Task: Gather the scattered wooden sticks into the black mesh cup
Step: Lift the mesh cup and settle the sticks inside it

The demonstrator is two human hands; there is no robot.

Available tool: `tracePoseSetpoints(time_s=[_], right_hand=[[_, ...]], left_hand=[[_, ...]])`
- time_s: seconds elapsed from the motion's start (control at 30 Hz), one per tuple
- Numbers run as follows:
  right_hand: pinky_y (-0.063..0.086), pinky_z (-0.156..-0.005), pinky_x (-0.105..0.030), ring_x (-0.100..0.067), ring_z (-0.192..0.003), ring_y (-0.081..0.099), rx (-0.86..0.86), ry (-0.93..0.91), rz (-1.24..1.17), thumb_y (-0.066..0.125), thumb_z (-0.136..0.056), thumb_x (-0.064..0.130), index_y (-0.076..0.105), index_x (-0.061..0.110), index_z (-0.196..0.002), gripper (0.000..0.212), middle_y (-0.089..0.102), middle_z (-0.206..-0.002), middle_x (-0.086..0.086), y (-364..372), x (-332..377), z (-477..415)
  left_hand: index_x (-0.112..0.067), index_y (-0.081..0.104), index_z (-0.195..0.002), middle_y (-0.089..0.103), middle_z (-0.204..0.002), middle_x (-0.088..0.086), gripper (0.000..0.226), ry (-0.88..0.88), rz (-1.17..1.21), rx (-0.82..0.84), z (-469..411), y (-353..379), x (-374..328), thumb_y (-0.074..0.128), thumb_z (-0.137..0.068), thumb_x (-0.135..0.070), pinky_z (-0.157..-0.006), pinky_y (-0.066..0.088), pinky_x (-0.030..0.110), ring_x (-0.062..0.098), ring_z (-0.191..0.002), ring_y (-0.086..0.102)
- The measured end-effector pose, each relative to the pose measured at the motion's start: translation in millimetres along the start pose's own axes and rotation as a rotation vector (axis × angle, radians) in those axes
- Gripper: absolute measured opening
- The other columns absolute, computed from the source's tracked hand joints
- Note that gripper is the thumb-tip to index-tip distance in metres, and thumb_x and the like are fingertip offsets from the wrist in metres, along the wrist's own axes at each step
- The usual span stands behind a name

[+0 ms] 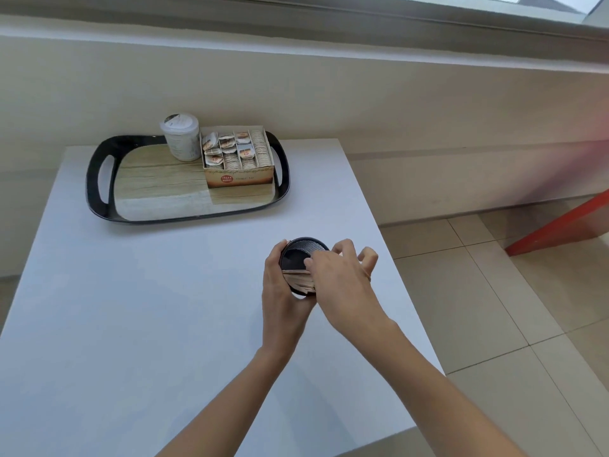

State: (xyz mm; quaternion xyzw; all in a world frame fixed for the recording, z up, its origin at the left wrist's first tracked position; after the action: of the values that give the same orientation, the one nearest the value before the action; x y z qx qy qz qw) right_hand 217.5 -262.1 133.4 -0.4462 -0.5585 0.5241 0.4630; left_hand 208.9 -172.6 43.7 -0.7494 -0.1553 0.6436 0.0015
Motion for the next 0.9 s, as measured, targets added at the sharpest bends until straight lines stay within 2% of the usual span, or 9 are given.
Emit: tracePoseSetpoints(time_s=[0.07,0.13,0.27,0.37,0.43,0.53,0.67,0.8,0.9], right_hand=[[0.011,-0.071,-0.033,-0.016,-0.112,0.039,-0.004,-0.009,-0.055,0.025,-0.104,0.02,0.055,0.025,-0.094,0.033,0.064,-0.096,0.013,-6,1,3],[0.014,-0.074,-0.033,-0.012,-0.112,0.04,-0.042,0.007,-0.187,0.027,-0.105,0.022,0.061,0.028,-0.098,0.036,0.066,-0.099,0.015,-13,0,8],[0.03,-0.086,-0.029,-0.007,-0.107,0.049,-0.331,0.001,-0.595,0.047,-0.099,0.014,0.064,0.028,-0.107,0.024,0.061,-0.107,0.017,-37,-4,25],[0.041,-0.094,-0.034,-0.01,-0.112,0.048,-0.418,-0.065,-0.738,0.056,-0.088,0.002,0.061,0.019,-0.114,0.032,0.052,-0.113,0.007,-46,-6,37],[0.036,-0.096,-0.035,-0.01,-0.114,0.048,-0.473,-0.112,-0.655,0.057,-0.084,0.005,0.062,0.018,-0.113,0.032,0.052,-0.114,0.006,-52,-1,45],[0.026,-0.093,-0.036,-0.01,-0.117,0.05,-0.487,-0.182,-0.339,0.053,-0.092,0.02,0.063,0.023,-0.117,0.027,0.058,-0.115,0.011,-57,22,53],[0.026,-0.09,-0.044,-0.021,-0.118,0.054,-0.314,0.02,0.076,0.036,-0.097,0.034,0.066,0.021,-0.114,0.037,0.066,-0.107,0.009,-52,51,55],[0.026,-0.087,-0.043,-0.022,-0.107,0.059,-0.229,0.129,0.133,0.026,-0.097,0.032,0.066,0.024,-0.091,0.041,0.064,-0.079,0.009,-51,66,58],[0.026,-0.082,-0.04,-0.02,-0.096,0.059,-0.252,0.106,0.052,0.027,-0.096,0.029,0.066,0.026,-0.086,0.04,0.064,-0.072,0.011,-54,74,59]], left_hand=[[-0.038,0.031,-0.139,0.045,-0.137,-0.022,0.093,0.029,0.0,-0.029,2,-9,-5,0.086,-0.067,-0.018,-0.095,0.039,0.007,0.0,-0.123,0.049],[-0.039,0.032,-0.138,0.047,-0.137,-0.02,0.093,0.067,0.003,-0.062,4,-18,-12,0.087,-0.066,-0.019,-0.095,0.039,0.008,0.0,-0.124,0.049],[-0.04,0.032,-0.138,0.046,-0.137,-0.023,0.092,0.133,-0.007,-0.118,5,-36,-27,0.088,-0.066,-0.029,-0.098,0.04,0.011,0.007,-0.126,0.049],[-0.035,0.032,-0.14,0.046,-0.137,-0.023,0.094,0.153,-0.012,-0.138,3,-48,-35,0.088,-0.065,-0.035,-0.098,0.042,0.015,0.009,-0.127,0.05],[-0.035,0.031,-0.141,0.045,-0.138,-0.022,0.094,0.21,-0.023,-0.148,3,-57,-42,0.088,-0.066,-0.036,-0.099,0.042,0.015,0.009,-0.127,0.05],[-0.036,0.03,-0.141,0.044,-0.139,-0.021,0.093,0.292,-0.062,-0.171,3,-64,-52,0.086,-0.068,-0.026,-0.1,0.041,0.014,0.006,-0.127,0.049],[-0.032,0.032,-0.141,0.042,-0.137,-0.029,0.079,0.283,-0.062,-0.188,7,-67,-62,0.074,-0.074,-0.024,-0.098,0.038,0.009,0.001,-0.126,0.048],[-0.03,0.034,-0.14,0.045,-0.136,-0.025,0.065,0.209,-0.043,-0.15,12,-67,-66,0.06,-0.08,-0.035,-0.097,0.04,0.01,0.001,-0.124,0.049],[-0.034,0.032,-0.14,0.049,-0.134,-0.02,0.068,0.154,-0.029,-0.136,15,-70,-64,0.061,-0.079,-0.04,-0.093,0.043,0.01,0.0,-0.12,0.051]])
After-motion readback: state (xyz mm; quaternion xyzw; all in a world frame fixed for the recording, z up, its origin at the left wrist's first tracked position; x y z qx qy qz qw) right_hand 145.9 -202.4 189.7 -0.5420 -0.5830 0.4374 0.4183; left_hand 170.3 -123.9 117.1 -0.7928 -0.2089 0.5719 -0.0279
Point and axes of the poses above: each hand's wrist, its own z-axis away from the middle knuckle, its own y-axis out of the palm, x = y × z, the point moved 6 cm from there along -z, towards the middle knuckle
